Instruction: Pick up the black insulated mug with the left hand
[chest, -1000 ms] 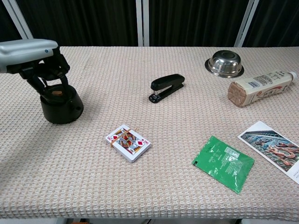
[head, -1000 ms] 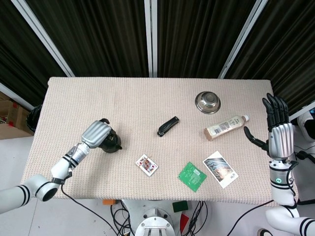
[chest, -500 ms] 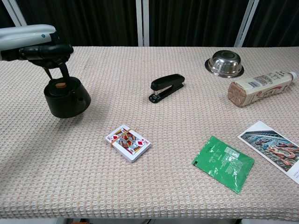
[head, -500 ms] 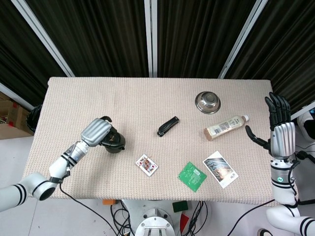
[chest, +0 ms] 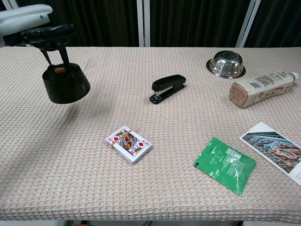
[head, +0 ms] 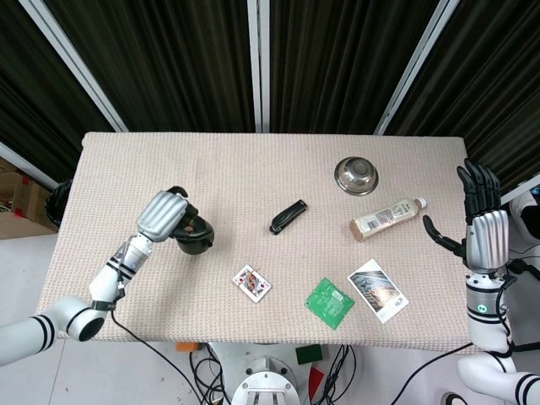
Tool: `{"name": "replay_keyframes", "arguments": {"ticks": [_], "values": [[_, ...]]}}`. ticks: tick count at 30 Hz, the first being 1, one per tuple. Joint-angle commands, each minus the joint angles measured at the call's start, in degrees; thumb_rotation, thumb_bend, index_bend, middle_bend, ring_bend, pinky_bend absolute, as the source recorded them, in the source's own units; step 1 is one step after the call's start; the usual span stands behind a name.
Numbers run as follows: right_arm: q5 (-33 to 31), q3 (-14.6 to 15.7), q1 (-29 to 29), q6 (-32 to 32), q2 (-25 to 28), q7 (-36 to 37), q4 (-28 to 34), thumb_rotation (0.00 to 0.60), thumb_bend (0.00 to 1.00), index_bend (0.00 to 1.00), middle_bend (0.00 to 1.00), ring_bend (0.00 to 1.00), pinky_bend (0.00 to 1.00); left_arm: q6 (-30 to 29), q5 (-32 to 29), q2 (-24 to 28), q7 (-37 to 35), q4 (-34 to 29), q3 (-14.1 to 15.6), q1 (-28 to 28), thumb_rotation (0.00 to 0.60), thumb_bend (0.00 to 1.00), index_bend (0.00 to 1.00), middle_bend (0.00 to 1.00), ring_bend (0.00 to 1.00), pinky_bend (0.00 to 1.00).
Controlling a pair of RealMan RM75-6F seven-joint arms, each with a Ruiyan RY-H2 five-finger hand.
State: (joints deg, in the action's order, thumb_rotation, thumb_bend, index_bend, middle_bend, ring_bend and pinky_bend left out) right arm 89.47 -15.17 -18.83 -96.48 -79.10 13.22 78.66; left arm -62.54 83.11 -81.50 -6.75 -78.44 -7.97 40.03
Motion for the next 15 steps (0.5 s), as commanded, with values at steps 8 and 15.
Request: {"name": "replay_keyframes", "arguments": {"ticks": [8, 15], "values": [[-0.3, -0.2, 0.1, 0.2, 0.2, 0.3, -0.2, 0.6, 0.22, 0.0, 0.01, 0.0, 0.0, -3.2, -1.9, -4.4, 4.0, 5.3, -2.0, -0.4, 0.051, 0.0, 1.0, 1.0, 1.0, 0.4], [-0.4, -0.1, 0.1, 0.2, 0.4, 0.5, -0.3, 0.6, 0.22, 0.0, 0.01, 0.0, 0.0, -4.6, -1.5, -6.0, 5.5, 7.1, -2.2, -0.5, 0.166, 0.05, 1.0, 1.0, 1.0, 0.41]]}}
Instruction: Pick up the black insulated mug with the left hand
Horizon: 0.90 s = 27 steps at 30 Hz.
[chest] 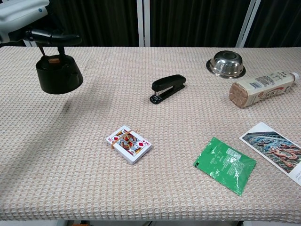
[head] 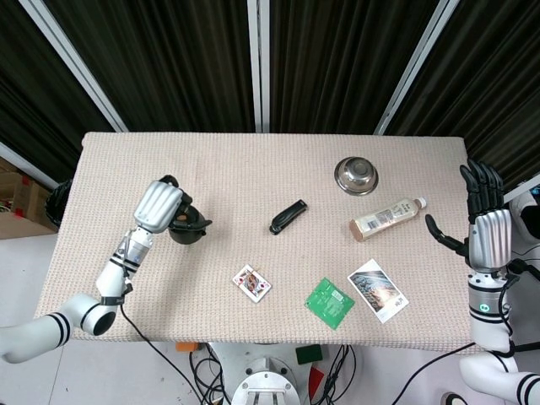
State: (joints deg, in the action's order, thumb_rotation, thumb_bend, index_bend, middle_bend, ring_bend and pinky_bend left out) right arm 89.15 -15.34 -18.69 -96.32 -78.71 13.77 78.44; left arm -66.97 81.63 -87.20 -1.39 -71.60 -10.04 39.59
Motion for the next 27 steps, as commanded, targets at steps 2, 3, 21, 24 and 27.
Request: {"name": "replay_keyframes", "arguments": {"ticks": [2, 3, 21, 24, 27], "values": [[-0.1, 0.1, 0.0, 0.1, -0.1, 0.0, -0.1, 0.6, 0.22, 0.0, 0.01, 0.0, 0.0, -0.4, -0.1, -0.6, 0.2, 0.6, -0.2, -0.1, 0.236, 0.05, 1.0, 1.0, 1.0, 0.42], [-0.2, 0.0, 0.0, 0.1, -0.1, 0.0, -0.2, 0.6, 0.22, 0.0, 0.01, 0.0, 0.0, -0.6, -0.1, -0.9, 0.2, 1.0, -0.3, -0.1, 0.287, 0.05, 1.0, 1.0, 1.0, 0.43], [-0.4, 0.5, 0.1, 0.8, -0.9, 0.3, -1.3, 0.6, 0.22, 0.0, 0.01, 0.0, 0.0, -2.2, 0.0, -2.4, -4.1, 3.8, -1.0, -0.7, 0.44, 0.09, 1.0, 1.0, 1.0, 0.45], [-0.5, 0.6, 0.0, 1.0, -1.0, 0.2, -1.4, 0.6, 0.22, 0.0, 0.01, 0.0, 0.0, -2.4, 0.1, -2.6, -4.6, 4.3, -1.0, -0.7, 0.439, 0.11, 1.0, 1.0, 1.0, 0.45], [-0.5, 0.7, 0.0, 1.2, -1.1, 0.2, -1.6, 0.6, 0.22, 0.0, 0.01, 0.0, 0.0, -2.5, 0.2, -2.7, -5.1, 4.5, -1.0, -0.8, 0.438, 0.15, 1.0, 1.0, 1.0, 0.45]]}}
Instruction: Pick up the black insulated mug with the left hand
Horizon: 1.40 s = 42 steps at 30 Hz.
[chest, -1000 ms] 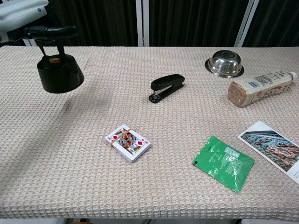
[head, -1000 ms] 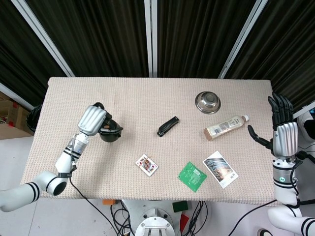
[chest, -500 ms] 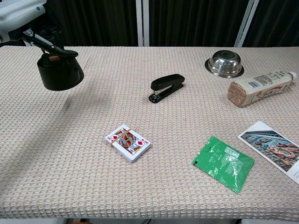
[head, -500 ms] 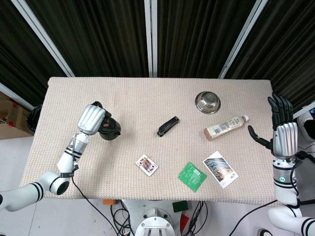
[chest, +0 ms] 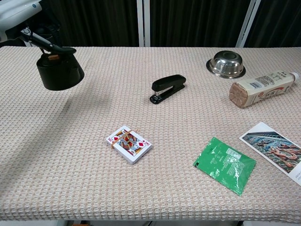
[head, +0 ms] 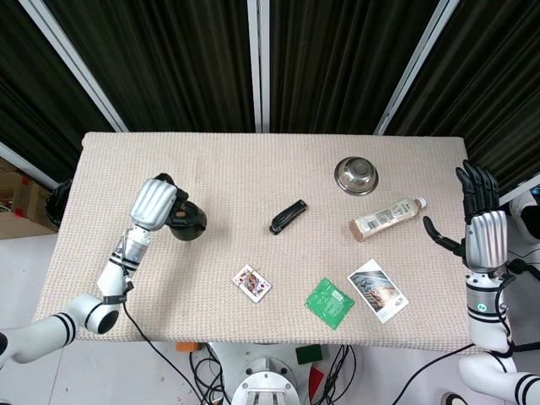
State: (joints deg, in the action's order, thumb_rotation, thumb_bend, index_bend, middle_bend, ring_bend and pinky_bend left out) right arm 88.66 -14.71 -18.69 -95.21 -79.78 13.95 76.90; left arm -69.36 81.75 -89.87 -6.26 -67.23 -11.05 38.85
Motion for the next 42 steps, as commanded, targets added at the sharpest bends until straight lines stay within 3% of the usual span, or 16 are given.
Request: {"name": "replay_keyframes", "arguments": {"ticks": [1, 13, 16, 18, 20, 42], "values": [[0.0, 0.1, 0.0, 0.1, -0.1, 0.1, -0.1, 0.6, 0.22, 0.0, 0.01, 0.0, 0.0, -0.1, 0.1, 0.0, -0.4, 0.2, 0.0, -0.1, 0.438, 0.16, 1.0, 1.0, 1.0, 0.45], [-0.2, 0.1, 0.0, 0.3, -0.6, 0.4, -0.8, 0.6, 0.22, 0.0, 0.01, 0.0, 0.0, -0.6, 0.5, -0.2, -0.2, 0.7, -0.1, -0.1, 0.438, 0.21, 1.0, 1.0, 1.0, 0.45], [-0.3, 0.2, 0.1, 0.3, -0.6, 0.5, -0.9, 0.6, 0.22, 0.0, 0.01, 0.0, 0.0, -1.2, 0.9, -0.5, 0.6, 1.2, 0.0, 0.0, 0.493, 0.22, 1.0, 1.0, 1.0, 0.45], [-0.4, 0.2, 0.1, 0.4, -0.6, 0.6, -1.0, 0.6, 0.21, 0.0, 0.01, 0.0, 0.0, -2.0, 1.5, -0.9, 1.4, 1.9, 0.0, 0.1, 0.581, 0.22, 1.0, 1.0, 1.0, 0.47], [-0.4, 0.2, 0.1, 0.4, -0.6, 0.7, -1.0, 0.6, 0.21, 0.0, 0.01, 0.0, 0.0, -2.8, 2.0, -1.3, 2.2, 2.6, 0.0, 0.1, 0.6, 0.22, 1.0, 1.0, 1.0, 0.48], [-0.9, 0.3, 0.4, 0.7, -1.0, 1.8, -2.2, 0.6, 0.21, 0.0, 0.01, 0.0, 0.0, -7.3, 6.1, -3.7, 9.1, 7.2, 1.2, 0.9, 0.6, 0.23, 1.0, 1.0, 1.0, 0.5]]}}
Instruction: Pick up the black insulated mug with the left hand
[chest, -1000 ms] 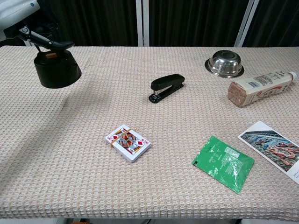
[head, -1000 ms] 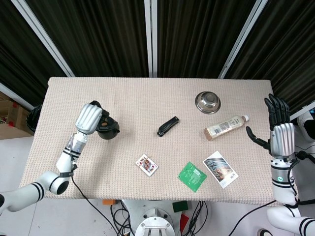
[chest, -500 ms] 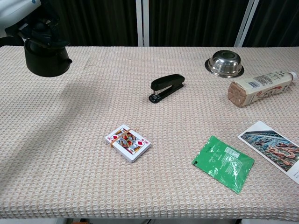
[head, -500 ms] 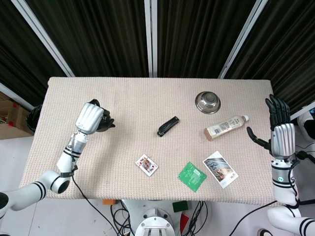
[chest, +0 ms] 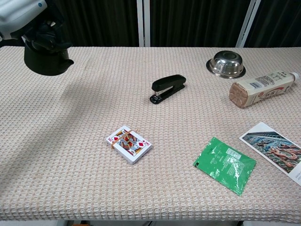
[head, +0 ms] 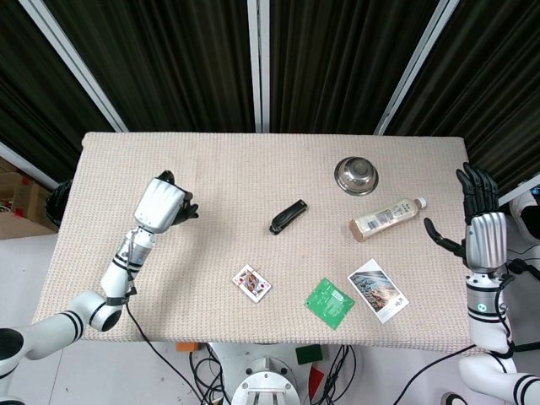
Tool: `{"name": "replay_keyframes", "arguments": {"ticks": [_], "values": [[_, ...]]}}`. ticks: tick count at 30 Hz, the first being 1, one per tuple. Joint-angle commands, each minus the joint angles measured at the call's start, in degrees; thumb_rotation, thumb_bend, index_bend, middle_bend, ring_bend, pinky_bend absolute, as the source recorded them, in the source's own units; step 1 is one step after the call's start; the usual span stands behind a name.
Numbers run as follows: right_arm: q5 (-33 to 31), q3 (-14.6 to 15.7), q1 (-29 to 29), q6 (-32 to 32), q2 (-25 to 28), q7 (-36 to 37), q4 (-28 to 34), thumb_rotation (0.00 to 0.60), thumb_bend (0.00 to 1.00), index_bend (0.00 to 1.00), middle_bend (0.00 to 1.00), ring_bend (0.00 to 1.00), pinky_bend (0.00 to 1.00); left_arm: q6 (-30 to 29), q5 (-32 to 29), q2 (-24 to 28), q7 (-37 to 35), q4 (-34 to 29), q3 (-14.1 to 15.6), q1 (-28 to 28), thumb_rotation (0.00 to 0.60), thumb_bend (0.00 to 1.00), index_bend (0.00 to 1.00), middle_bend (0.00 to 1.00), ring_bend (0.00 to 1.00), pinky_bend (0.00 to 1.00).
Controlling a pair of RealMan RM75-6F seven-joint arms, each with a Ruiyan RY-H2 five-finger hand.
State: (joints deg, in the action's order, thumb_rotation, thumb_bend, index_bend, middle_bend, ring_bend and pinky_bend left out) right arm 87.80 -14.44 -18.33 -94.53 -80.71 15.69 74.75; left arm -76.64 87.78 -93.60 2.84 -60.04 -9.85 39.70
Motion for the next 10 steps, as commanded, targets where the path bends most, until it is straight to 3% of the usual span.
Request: {"name": "replay_keyframes", "arguments": {"ticks": [1, 10], "values": [[0.0, 0.0, 0.0, 0.0, 0.0, 0.0, 0.0, 0.6, 0.21, 0.0, 0.01, 0.0, 0.0, 0.0, 0.0, 0.0, 0.0, 0.0, 0.0, 0.0, 0.6, 0.23, 1.0, 1.0, 1.0, 0.5], [-0.1, 0.0, 0.0, 0.0, -0.1, 0.1, -0.2, 0.6, 0.21, 0.0, 0.01, 0.0, 0.0, 0.0, -0.2, 0.0, -0.3, -0.2, 0.1, -0.1, 0.6, 0.23, 1.0, 1.0, 1.0, 0.5]]}}
